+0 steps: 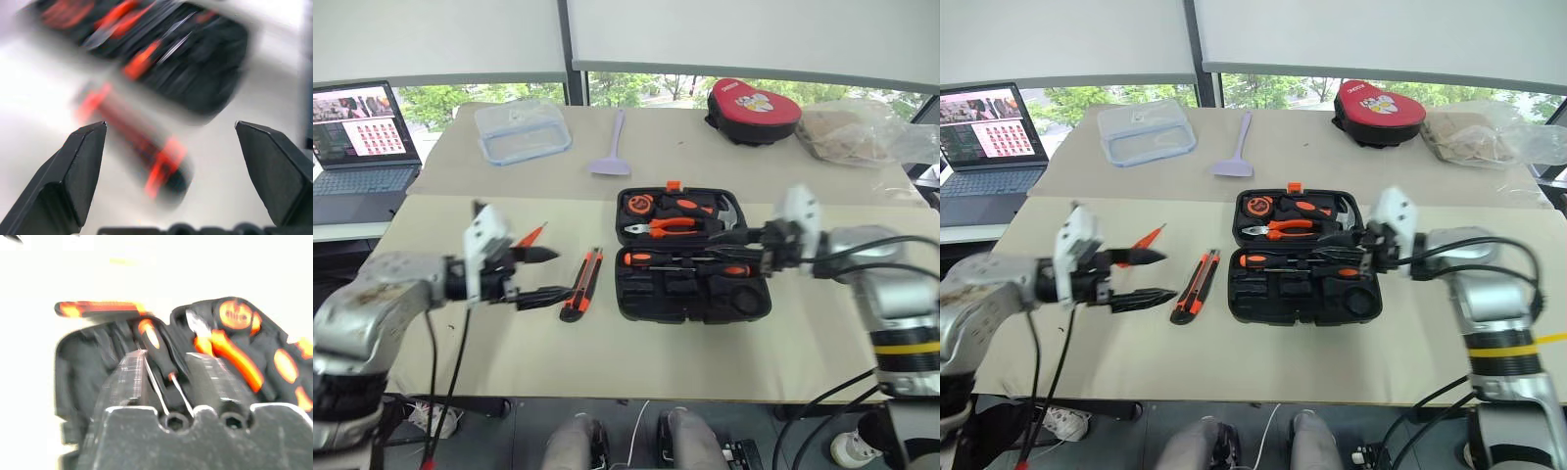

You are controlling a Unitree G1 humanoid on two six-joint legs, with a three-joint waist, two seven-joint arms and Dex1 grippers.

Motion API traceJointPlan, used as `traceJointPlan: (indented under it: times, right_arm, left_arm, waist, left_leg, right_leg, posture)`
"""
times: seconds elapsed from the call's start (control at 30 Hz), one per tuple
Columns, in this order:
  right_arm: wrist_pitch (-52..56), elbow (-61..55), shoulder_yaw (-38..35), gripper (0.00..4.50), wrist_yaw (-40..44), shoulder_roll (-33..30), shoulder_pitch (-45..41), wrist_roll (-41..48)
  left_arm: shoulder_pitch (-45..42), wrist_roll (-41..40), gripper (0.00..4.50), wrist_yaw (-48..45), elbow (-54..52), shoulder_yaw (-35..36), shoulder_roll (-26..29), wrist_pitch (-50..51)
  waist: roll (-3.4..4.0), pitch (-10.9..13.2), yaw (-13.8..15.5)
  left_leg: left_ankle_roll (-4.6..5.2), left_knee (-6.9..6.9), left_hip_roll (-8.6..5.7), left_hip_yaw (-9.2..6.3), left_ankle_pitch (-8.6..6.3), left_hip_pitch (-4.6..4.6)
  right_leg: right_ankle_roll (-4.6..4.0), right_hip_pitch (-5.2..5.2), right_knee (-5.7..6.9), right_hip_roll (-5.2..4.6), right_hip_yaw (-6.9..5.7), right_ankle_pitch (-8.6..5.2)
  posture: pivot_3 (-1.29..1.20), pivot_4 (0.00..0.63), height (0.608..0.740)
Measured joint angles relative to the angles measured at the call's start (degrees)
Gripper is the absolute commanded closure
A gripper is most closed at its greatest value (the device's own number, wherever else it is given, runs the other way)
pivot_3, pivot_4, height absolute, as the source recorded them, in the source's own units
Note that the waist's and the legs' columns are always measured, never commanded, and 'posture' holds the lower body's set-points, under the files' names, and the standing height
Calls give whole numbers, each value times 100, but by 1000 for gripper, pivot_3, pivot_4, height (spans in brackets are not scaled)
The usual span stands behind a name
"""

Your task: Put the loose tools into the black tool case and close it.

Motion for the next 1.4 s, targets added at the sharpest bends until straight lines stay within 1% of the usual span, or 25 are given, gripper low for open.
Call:
traceJointPlan:
  times: [0.07,0.1,0.13,0.17,0.23,0.33,0.37,0.4,0.43,0.47,0.5,0.53,0.57,0.63,0.7,0.77,0.83,0.9,1.0,1.1,1.17,1.3,1.4]
  right_arm:
    - [444,-404,-214,961,-32,-93,41,461]
    - [540,-523,-252,667,-48,-97,67,557]
    - [743,-717,-304,265,-100,-107,125,762]
    - [871,-878,-352,63,-128,-146,215,891]
    - [1117,-1149,-397,63,-234,-201,313,1116]
    - [1254,-1501,-438,63,-454,-211,394,1328]
    - [1279,-1562,-460,63,-528,-219,450,1369]
    - [1308,-1588,-490,63,-622,-215,513,1384]
    - [1322,-1619,-490,63,-668,-202,527,1397]
    - [1329,-1682,-513,63,-765,-198,609,1417]
    - [1331,-1742,-531,63,-828,-195,687,1422]
    - [1334,-1790,-545,63,-882,-193,766,1422]
    - [1334,-1851,-545,63,-962,-168,809,1426]
    - [1331,-1963,-607,63,-1074,-149,942,1427]
    - [1332,-2042,-578,63,-1245,-76,970,1423]
    - [1332,-2166,-596,63,-1358,-58,1033,1431]
    - [1333,-2274,-624,63,-1495,-16,1140,1499]
    - [1334,-2380,-638,63,-1598,28,1196,1590]
    - [1333,-2556,-651,0,-1767,54,1325,1644]
    - [1333,-2639,-663,0,-1923,63,1386,1657]
    - [1333,-2691,-690,0,-1970,63,1409,1678]
    - [1331,-2780,-845,0,-2071,46,1621,1767]
    - [1322,-2786,-994,0,-1993,-107,1858,1766]
  left_arm:
    - [512,64,0,223,-7,454,-1,91]
    - [633,75,0,266,-5,584,0,94]
    - [893,172,0,347,-14,804,14,67]
    - [1103,243,0,407,11,932,46,66]
    - [1244,405,0,537,131,1024,166,97]
    - [961,411,0,629,226,975,339,122]
    - [698,431,0,640,334,810,398,122]
    - [196,501,0,653,549,413,460,130]
    - [-85,563,0,671,651,188,480,133]
    - [-737,723,0,677,964,-385,513,144]
    - [-1180,869,0,677,1200,-768,521,174]
    - [-1782,1014,0,655,1618,-1238,485,288]
    - [-2367,1202,0,633,2032,-1630,421,381]
    - [-3096,1453,0,567,2596,-2146,312,500]
    - [-3913,1840,0,506,3359,-2764,90,531]
    - [-4441,2219,0,357,4055,-3269,-147,325]
    - [-4887,2544,0,159,4850,-3682,-455,44]
    - [-5214,2820,0,37,5456,-3937,-676,-288]
    - [-5635,3207,803,-119,6378,-4126,-919,-931]
    - [-5904,3432,1912,-270,7013,-4156,-1150,-1434]
    - [-5990,3518,2682,-311,7247,-4141,-1230,-1589]
    - [-6115,3689,4042,-414,7650,-4083,-1307,-1966]
    - [-6106,3781,4074,-398,7834,-3952,-1350,-2594]
  waist:
    - [-4,1,33]
    - [-4,1,45]
    - [-4,1,67]
    - [-4,1,86]
    - [-4,1,145]
    - [-6,0,206]
    - [-7,-1,227]
    - [-7,-1,264]
    - [-8,-1,268]
    - [-10,-2,296]
    - [-12,-3,285]
    - [-14,-4,288]
    - [-17,-3,277]
    - [-20,-4,250]
    - [-26,-2,229]
    - [-26,-2,153]
    - [-30,0,137]
    - [-32,1,132]
    - [-33,1,158]
    - [-34,1,170]
    - [-34,0,171]
    - [-36,-2,167]
    - [-37,-1,167]
  left_leg:
    - [-4,1,0,-5,-3,0]
    - [-12,0,-1,-12,-10,0]
    - [-45,-1,-4,-13,-38,-2]
    - [-48,-2,-7,-13,-45,-3]
    - [-49,-1,-13,-14,-47,-9]
    - [-51,0,-19,-15,-48,-28]
    - [-52,1,-22,-14,-47,-36]
    - [-53,2,-29,-13,-45,-41]
    - [-53,5,-32,-8,-44,-52]
    - [-49,7,-37,2,-38,-63]
    - [-42,12,-37,9,-34,-70]
    - [2,16,-38,10,-10,-75]
    - [14,21,-33,16,3,-83]
    - [13,20,-31,15,6,-85]
    - [11,21,-31,19,8,-87]
    - [12,16,-29,24,8,-85]
    - [12,15,-27,24,8,-88]
    - [12,16,-28,23,8,-87]
    - [12,22,-27,24,8,-82]
    - [16,30,-28,20,9,-81]
    - [18,33,-27,19,10,-80]
    - [20,37,-25,18,11,-78]
    - [22,44,-23,15,11,-86]
  right_leg:
    - [-4,3,-2,-17,-3,0]
    - [-5,6,-5,-29,-2,1]
    - [-6,3,-6,-40,-4,1]
    - [-7,0,-6,-49,-4,1]
    - [-8,-10,-4,-60,-11,2]
    - [-9,-44,-4,-67,-14,7]
    - [-8,-48,-3,-67,-17,11]
    - [-6,-47,1,-64,-30,15]
    - [-5,-45,7,-60,-40,19]
    - [-4,-51,13,-29,-47,25]
    - [-2,-55,13,-19,-44,26]
    - [-2,-54,15,-11,-47,25]
    - [2,-60,7,11,-40,28]
    - [5,-61,5,22,-34,29]
    - [10,-63,-3,30,-32,25]
    - [11,-66,0,35,-23,25]
    - [12,-66,-1,42,-26,24]
    - [15,-66,-3,41,-26,22]
    - [18,-64,-3,35,-21,19]
    - [17,-63,7,26,-16,20]
    - [17,-62,15,24,-15,20]
    - [15,-63,21,23,-12,21]
    - [12,-67,23,23,-13,23]
  posture:
    - [0,150,731]
    - [0,150,731]
    - [0,150,731]
    - [0,150,731]
    - [0,150,731]
    - [0,150,731]
    - [0,150,731]
    - [0,150,731]
    - [0,150,731]
    - [0,150,731]
    - [0,150,731]
    - [0,150,731]
    - [0,150,731]
    - [0,150,731]
    - [0,150,731]
    - [0,150,731]
    - [0,150,731]
    - [0,150,731]
    - [0,150,731]
    - [0,150,731]
    - [0,150,731]
    - [0,150,731]
    - [0,150,731]
